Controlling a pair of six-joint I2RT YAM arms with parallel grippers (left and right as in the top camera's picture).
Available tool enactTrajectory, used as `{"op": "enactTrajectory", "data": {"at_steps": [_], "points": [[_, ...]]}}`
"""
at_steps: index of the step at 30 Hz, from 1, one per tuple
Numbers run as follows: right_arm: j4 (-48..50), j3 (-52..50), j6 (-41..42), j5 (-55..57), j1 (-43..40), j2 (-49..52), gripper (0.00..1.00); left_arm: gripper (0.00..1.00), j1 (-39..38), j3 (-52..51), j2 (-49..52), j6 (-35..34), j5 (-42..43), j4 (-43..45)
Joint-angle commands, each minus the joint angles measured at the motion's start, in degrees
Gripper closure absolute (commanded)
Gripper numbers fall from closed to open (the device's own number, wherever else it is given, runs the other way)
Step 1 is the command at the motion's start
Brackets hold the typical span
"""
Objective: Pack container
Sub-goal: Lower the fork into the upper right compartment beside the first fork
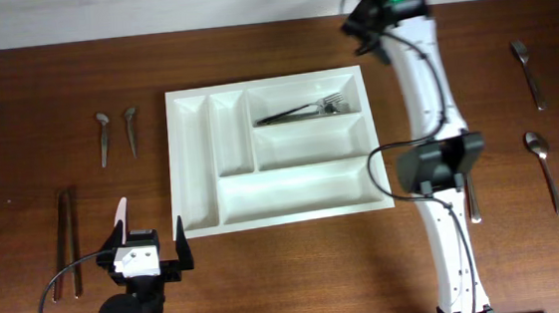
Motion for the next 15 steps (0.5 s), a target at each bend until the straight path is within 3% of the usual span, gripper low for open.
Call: {"op": "enactTrajectory", "data": {"at_steps": [1, 3, 5, 12, 15], "points": [[-2.01, 5.46, -34.12, 3.54, -3.19, -2.80, 0.01, 0.01, 0.09, -0.35, -0.39, 0.94, -0.61, 0.02], [-3.54, 5.31, -46.05, 3.76, -5.75, -3.45, 0.01, 0.01, 0.09, -0.35, -0.39, 0.94, -0.61, 0.02], [-4.85, 5.31, -51.45, 3.69, -8.24, -3.48, 0.01, 0.01, 0.09, -0.35, -0.39, 0.94, -0.61, 0.02], [-9.22, 5.16, -53.02, 2.75, -18.51, -3.41, 0.01, 0.01, 0.09, -0.35, -0.39, 0.94, -0.61, 0.02], [-9.22, 5.16, -57.48, -2.67, -23.58, -3.41, 0.01, 0.01, 0.09, -0.35, -0.39, 0.94, -0.61, 0.02]]}}
